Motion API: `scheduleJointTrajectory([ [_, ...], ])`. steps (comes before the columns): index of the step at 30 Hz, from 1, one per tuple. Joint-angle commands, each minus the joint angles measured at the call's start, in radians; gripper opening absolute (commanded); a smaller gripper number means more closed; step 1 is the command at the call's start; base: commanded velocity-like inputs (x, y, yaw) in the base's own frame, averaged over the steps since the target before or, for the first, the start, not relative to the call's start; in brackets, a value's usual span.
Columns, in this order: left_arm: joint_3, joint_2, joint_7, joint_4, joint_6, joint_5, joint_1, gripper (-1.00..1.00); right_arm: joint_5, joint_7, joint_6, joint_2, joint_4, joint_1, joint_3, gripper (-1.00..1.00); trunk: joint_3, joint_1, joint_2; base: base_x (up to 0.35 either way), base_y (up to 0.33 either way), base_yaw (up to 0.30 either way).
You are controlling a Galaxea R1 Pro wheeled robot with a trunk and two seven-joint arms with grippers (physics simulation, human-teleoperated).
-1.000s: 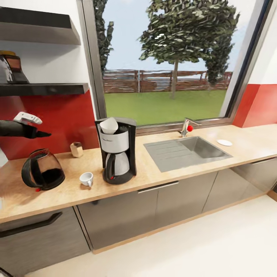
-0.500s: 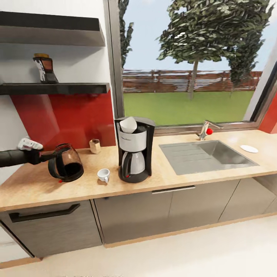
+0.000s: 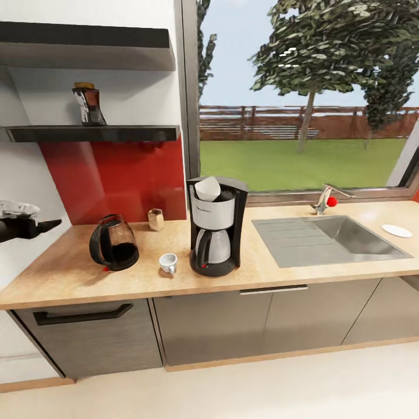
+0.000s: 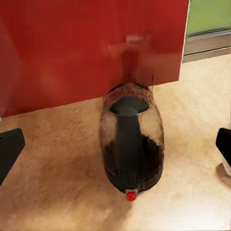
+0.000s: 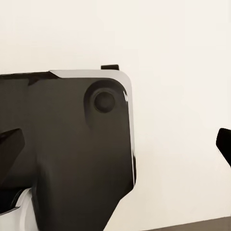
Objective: Set up a coffee station on the kitchen countertop: keep the coffee maker on the countertop, move the bottle of coffee from the kitchen shelf to the counter next to the coffee maker, place a paper coffee filter on top of the coffee maker, put the saucer next to the coffee maker with the coffee cup on the saucer, and place the electric kettle next to the coffee maker.
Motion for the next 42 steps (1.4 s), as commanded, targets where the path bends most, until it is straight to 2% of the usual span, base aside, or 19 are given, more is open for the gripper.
scheduleJointTrajectory([
  [1,-0.004,-0.004,0.026,-0.014,0.038,-0.008,-0.054,1.0,-0.007,0.0,-0.004,0.0,-0.007,-0.001,0.0,1.0,-0.002,0.001,-0.002,0.0,0.0,0.0],
  [3,-0.014,-0.007,0.049,-0.019,0.073,-0.009,-0.113,1.0,-0.006,0.0,-0.004,0.0,-0.012,-0.001,0.0,1.0,-0.002,0.001,-0.002,0.0,0.0,0.0],
  [6,-0.06,-0.008,0.084,-0.021,0.155,-0.012,-0.187,1.0,-0.006,0.0,-0.004,0.0,-0.014,-0.001,0.0,1.0,-0.002,0.001,-0.002,0.0,0.0,0.0],
  [7,-0.092,-0.008,0.105,-0.021,0.187,-0.013,-0.214,1.0,-0.006,0.0,-0.004,0.0,-0.015,-0.001,0.0,1.0,-0.002,0.001,-0.002,0.0,0.0,0.0],
  [8,-0.147,-0.007,0.146,-0.021,0.223,-0.013,-0.258,1.0,-0.006,0.0,-0.004,0.0,-0.015,-0.001,0.0,1.0,-0.002,0.001,-0.002,0.0,0.0,0.0],
  [11,-0.228,-0.007,0.224,-0.018,0.263,-0.012,-0.379,1.0,-0.006,0.0,-0.004,0.0,-0.015,-0.001,0.0,1.0,-0.002,0.001,-0.002,0.0,0.0,0.0],
  [19,-0.253,-0.009,0.251,0.024,0.298,-0.011,-0.566,1.0,-0.006,0.0,-0.004,0.001,-0.011,-0.001,-0.001,1.0,-0.002,0.001,-0.002,0.0,0.0,0.0],
  [20,-0.255,-0.01,0.252,0.046,0.3,-0.011,-0.606,1.0,-0.006,0.0,-0.004,0.001,-0.011,-0.001,0.0,1.0,-0.002,0.001,-0.002,0.0,0.0,0.0],
  [21,-0.256,-0.016,0.254,0.125,0.302,-0.012,-0.702,1.0,-0.006,0.0,-0.004,0.001,-0.011,-0.001,0.0,1.0,-0.002,0.001,-0.002,0.0,0.0,0.0],
  [22,-0.257,-0.026,0.266,0.192,0.303,-0.021,-0.769,1.0,-0.006,0.0,-0.004,0.002,-0.011,-0.001,0.0,1.0,-0.002,0.001,-0.002,0.0,0.0,0.0],
  [23,-0.257,-0.034,0.28,0.222,0.303,-0.031,-0.799,1.0,-0.006,0.0,-0.004,0.002,-0.011,-0.001,0.0,1.0,-0.002,0.001,-0.002,0.0,0.0,0.0],
  [24,-0.258,-0.071,0.338,0.285,0.302,-0.062,-0.858,1.0,-0.006,0.0,-0.004,0.002,-0.011,-0.001,0.0,1.0,-0.002,0.001,-0.002,0.0,0.0,0.0],
  [25,-0.258,-0.084,0.357,0.299,0.301,-0.071,-0.871,1.0,-0.006,0.0,-0.004,0.002,-0.011,-0.001,0.0,1.0,-0.002,0.001,-0.002,0.0,0.0,0.0],
  [26,-0.267,-0.125,0.419,0.339,0.299,-0.097,-0.904,1.0,-0.006,0.0,-0.004,0.002,-0.011,-0.001,0.0,1.0,-0.002,0.001,-0.002,0.0,0.0,0.0],
  [28,-0.316,-0.186,0.517,0.395,0.296,-0.128,-0.935,1.0,-0.006,0.0,-0.004,0.002,-0.011,-0.001,0.0,1.0,-0.002,0.001,-0.002,0.0,0.0,0.0],
  [31,-0.384,-0.249,0.615,0.44,0.294,-0.143,-0.958,1.0,-0.006,0.0,-0.004,0.002,-0.011,-0.001,0.0,1.0,-0.002,0.001,-0.002,0.0,0.0,0.0],
  [35,-0.42,-0.325,0.7,0.52,0.293,-0.149,-0.999,1.0,-0.006,0.0,-0.004,0.002,-0.011,-0.001,0.0,1.0,-0.002,0.001,-0.002,0.0,0.0,0.0],
  [38,-0.426,-0.357,0.758,0.61,0.29,-0.15,-1.027,1.0,-0.006,0.0,-0.004,0.002,-0.011,-0.001,0.0,1.0,-0.002,0.001,-0.002,0.0,0.0,0.0],
  [42,-0.42,-0.366,0.823,0.64,0.289,-0.15,-1.036,1.0,-0.006,0.0,-0.004,0.002,-0.011,-0.001,0.0,1.0,-0.002,0.001,-0.002,0.0,0.0,0.0],
])
